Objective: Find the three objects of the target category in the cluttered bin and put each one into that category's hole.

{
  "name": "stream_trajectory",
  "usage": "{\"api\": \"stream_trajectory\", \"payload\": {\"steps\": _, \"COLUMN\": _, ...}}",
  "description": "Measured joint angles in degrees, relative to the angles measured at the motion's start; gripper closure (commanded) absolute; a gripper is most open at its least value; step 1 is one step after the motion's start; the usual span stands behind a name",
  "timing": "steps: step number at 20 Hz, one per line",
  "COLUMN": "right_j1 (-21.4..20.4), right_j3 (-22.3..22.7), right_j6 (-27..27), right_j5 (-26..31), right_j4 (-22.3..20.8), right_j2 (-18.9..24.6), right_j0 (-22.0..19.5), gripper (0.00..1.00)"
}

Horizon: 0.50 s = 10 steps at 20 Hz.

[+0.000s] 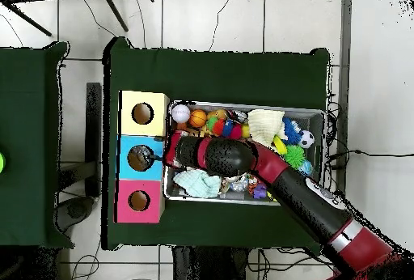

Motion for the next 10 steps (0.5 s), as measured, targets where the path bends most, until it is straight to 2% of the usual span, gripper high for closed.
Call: {"api": "stream_trajectory", "payload": {"steps": 10, "right_j1": -3.39, "right_j3": -0.14, "right_j6": 0.0, "right_j5": 0.88, "right_j4": 0.7, "right_j2": -1.33, "right_j0": 0.63, "gripper": 0.0}}
